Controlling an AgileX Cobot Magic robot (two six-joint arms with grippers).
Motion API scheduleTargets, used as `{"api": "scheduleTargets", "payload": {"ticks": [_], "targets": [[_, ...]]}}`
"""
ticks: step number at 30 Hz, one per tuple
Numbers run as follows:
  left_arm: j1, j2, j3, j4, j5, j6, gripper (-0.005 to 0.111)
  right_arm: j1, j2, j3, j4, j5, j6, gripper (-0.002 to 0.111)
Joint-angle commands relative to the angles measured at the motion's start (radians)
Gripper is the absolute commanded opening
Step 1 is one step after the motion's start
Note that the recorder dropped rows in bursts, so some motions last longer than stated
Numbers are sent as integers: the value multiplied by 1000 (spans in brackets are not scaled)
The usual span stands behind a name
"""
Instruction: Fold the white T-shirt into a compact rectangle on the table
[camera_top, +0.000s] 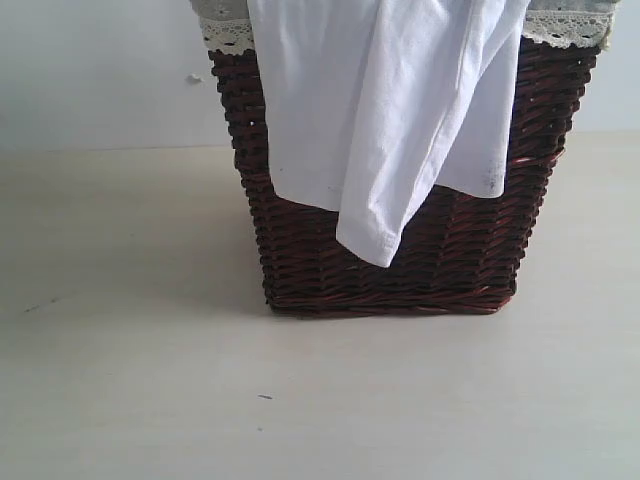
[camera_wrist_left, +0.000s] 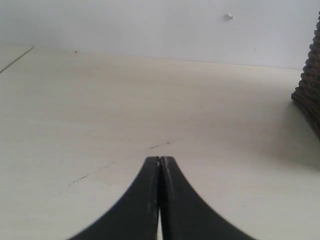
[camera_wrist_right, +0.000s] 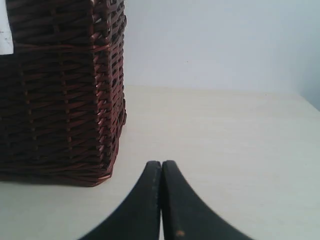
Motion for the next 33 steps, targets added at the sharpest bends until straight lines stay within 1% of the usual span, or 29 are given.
{"api": "scheduleTargets", "payload": {"ticks": [1, 6, 9, 12, 16, 18, 20, 21, 24, 25, 26, 27, 28, 29, 30, 31, 32, 33], "targets": [[-6, -5, 2, 2, -8, 4, 0, 1, -5, 4, -1, -5, 1, 0], [-6, -5, 2, 5, -8, 6, 0, 1, -5, 4, -1, -5, 1, 0], [-6, -5, 2, 44, -26, 6, 0, 1, -5, 4, -19, -16, -21, 0], [-6, -5, 2, 45, -126, -6, 0, 1, -5, 4, -35, -150, -56, 0], [-6, -5, 2, 45, -275, -6, 0, 1, -5, 4, 50, -306, -51, 0], [-6, -5, 2, 45, -319, -6, 0, 1, -5, 4, 101, -353, -36, 0], [-6, -5, 2, 49, -384, -1, 0, 1, -5, 4, 105, -423, -21, 0], [-6, -5, 2, 46, -435, -27, 0, 1, -5, 4, 119, -448, 38, 0], [-6, -5, 2, 46, -555, -276, 0, 1, -5, 4, 134, -468, 262, 0], [-6, -5, 2, 46, -579, -344, 0, 1, -5, 4, 118, -484, 298, 0], [-6, -5, 2, 46, -654, -477, 0, 1, -5, 4, 79, -524, 318, 0], [-6, -5, 2, 50, -697, -512, 0, 1, -5, 4, 57, -550, 343, 0], [-6, -5, 2, 66, -779, -566, 0, 1, -5, 4, 3, -575, 431, 0], [-6, -5, 2, 89, -798, -586, 0, 1, -5, -3, -45, -581, 485, 0], [-6, -4, -29, 161, -800, -669, 0, 1, -5, -54, -133, -593, 595, 0], [-6, 13, -59, 217, -800, -720, 0, 1, -5, -85, -190, -606, 653, 0], [-6, 76, -131, 421, -806, -898, 0, 1, 35, -148, -306, -630, 764, 0], [-6, 156, -191, 616, -874, -1083, 0, 1, 102, -218, -458, -646, 894, 1]]}}
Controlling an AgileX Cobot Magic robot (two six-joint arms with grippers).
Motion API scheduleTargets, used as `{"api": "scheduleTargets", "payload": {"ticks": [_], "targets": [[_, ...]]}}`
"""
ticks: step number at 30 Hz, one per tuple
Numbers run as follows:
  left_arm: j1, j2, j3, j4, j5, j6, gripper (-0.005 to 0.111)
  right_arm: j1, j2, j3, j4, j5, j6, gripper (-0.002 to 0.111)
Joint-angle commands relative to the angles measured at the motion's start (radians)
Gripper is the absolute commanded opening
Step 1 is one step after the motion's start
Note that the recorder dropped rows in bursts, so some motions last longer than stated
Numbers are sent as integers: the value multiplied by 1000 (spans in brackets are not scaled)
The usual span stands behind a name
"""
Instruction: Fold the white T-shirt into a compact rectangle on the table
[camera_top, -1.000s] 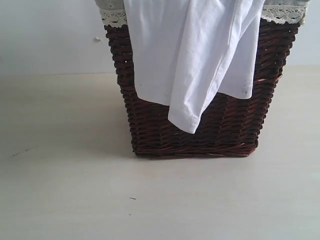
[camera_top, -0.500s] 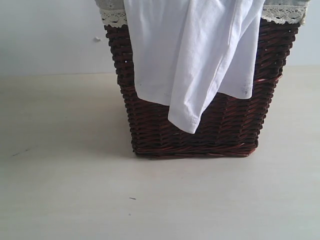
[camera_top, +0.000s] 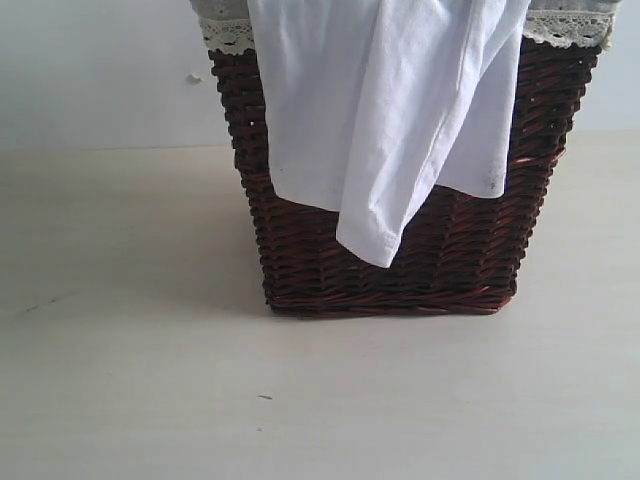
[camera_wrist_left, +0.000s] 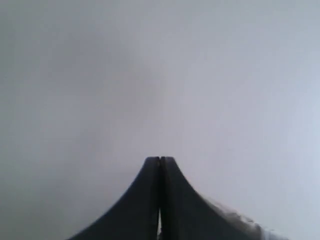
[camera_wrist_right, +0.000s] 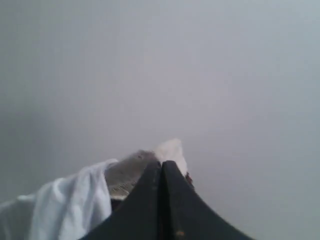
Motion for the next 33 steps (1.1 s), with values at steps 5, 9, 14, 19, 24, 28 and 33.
{"api": "scheduleTargets", "payload": {"ticks": [5, 9, 14, 19, 24, 28, 33], "targets": [[-6, 567, -335, 903, -518, -671, 3, 1, 390, -334, -1003, -261, 933, 25], [-8, 948, -336, 894, -703, -526, 34, 1, 694, -350, -1166, -445, 1032, 39], [-144, 1263, -389, 812, -787, -304, 46, 1, 945, -350, -1109, -633, 893, 43], [-318, 1485, -526, 705, -774, -111, 46, 1, 1122, -350, -1011, -670, 740, 46], [-337, 1581, -651, 618, -616, -101, 46, 1, 1211, -350, -972, -681, 652, 47], [-337, 1619, -716, 620, -518, -101, 46, 1, 1224, -350, -943, -707, 609, 47], [-337, 1640, -754, 618, -518, -103, 46, 1, 1224, -350, -952, -788, 604, 52]]}}
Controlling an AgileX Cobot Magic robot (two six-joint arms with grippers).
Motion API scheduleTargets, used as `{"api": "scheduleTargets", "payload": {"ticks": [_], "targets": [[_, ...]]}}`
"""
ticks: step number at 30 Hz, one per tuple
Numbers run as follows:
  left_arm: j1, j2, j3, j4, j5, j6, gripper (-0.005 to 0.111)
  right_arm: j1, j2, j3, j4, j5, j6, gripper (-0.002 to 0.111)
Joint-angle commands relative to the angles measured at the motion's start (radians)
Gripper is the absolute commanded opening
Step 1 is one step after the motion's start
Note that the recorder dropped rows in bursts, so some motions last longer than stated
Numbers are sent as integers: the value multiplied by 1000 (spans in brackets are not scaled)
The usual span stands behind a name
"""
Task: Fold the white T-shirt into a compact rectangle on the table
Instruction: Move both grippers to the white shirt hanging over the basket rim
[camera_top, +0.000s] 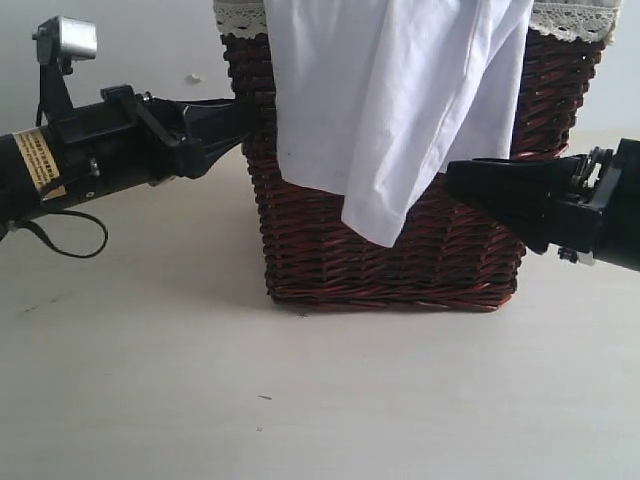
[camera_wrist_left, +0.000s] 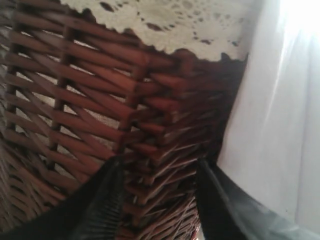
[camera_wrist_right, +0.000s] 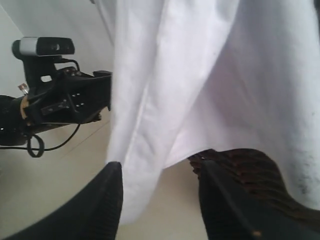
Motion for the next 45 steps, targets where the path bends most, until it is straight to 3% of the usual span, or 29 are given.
{"api": "scheduleTargets", "payload": {"ticks": [1, 3, 7, 10, 14, 19, 22, 26, 37, 45], "targets": [[-5, 13, -34, -23, 15, 4, 46, 1, 2, -7, 14, -83, -20, 56], [-5, 13, -39, -23, 20, 4, 46, 1, 2, -7, 37, -70, -20, 62], [-5, 13, -39, -3, 19, 1, 46, 18, 12, -31, 65, -23, -20, 62], [-7, 13, -39, 26, 17, 0, 46, 104, 52, -75, 65, -10, -18, 62], [-7, 13, -39, 69, 17, -9, 46, 217, 119, -167, 69, 221, -18, 62], [-7, 13, -39, 94, 31, -24, 46, 239, 142, -196, 80, 277, 5, 62], [-7, 13, -39, 94, 34, -24, 46, 239, 140, -196, 93, 279, 8, 46], [-7, 13, -39, 94, 34, -24, 46, 239, 138, -196, 80, 277, -17, -1], [-7, 13, -39, 126, 39, -24, 46, 239, -148, -196, 66, 295, -8, 0], [-49, 13, -39, 45, 36, -2, 46, 239, -418, -196, -43, 405, 148, 0]]}}
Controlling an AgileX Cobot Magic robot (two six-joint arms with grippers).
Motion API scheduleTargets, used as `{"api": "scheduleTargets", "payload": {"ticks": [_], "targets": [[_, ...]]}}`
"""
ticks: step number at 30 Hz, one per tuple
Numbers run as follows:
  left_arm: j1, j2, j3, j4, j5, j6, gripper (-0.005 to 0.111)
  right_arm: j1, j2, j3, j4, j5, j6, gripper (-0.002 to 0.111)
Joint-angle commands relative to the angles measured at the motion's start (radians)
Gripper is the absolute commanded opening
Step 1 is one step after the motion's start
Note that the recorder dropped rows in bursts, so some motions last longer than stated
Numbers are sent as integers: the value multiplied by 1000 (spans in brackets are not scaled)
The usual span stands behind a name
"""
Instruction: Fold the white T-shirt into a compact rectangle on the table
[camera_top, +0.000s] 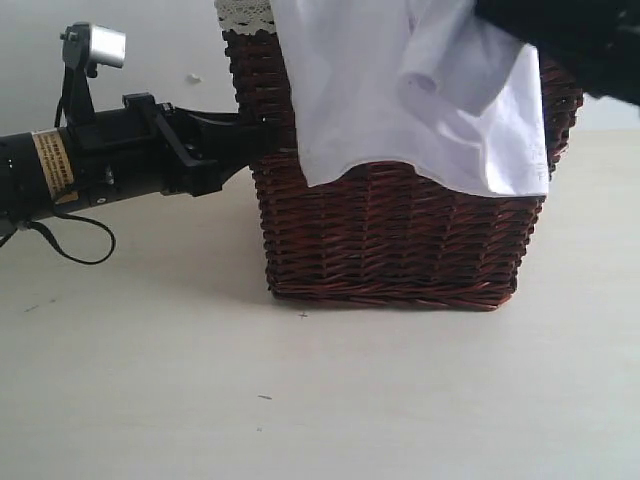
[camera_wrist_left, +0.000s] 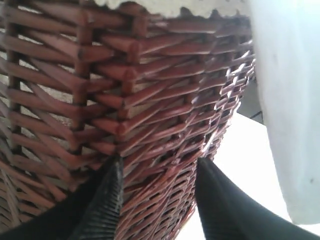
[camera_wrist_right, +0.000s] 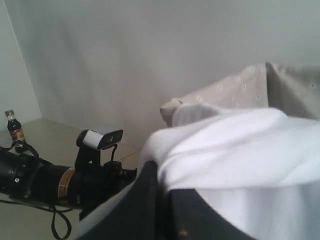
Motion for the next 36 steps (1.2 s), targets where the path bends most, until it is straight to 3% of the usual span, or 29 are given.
{"api": "scheduleTargets", "payload": {"ticks": [1, 10, 15, 21, 29, 36], "targets": [[-31, 5, -8, -76, -7, 13, 46, 2, -112, -4, -89, 45, 96, 0], [-103, 46, -8, -97, -31, 21, 46, 2, -140, -4, -142, 86, 149, 0], [-152, 97, -16, -205, -77, 103, 46, 2, -140, -4, -142, 84, 149, 0], [-156, 86, -27, 8, -252, 18, 46, 2, -140, -4, -188, 84, 154, 0], [-160, 82, -31, 2, -16, 64, 46, 2, -140, -4, -217, 84, 185, 0], [-176, 95, -31, -3, -158, 61, 46, 2, -140, -4, -230, 84, 197, 0]]}}
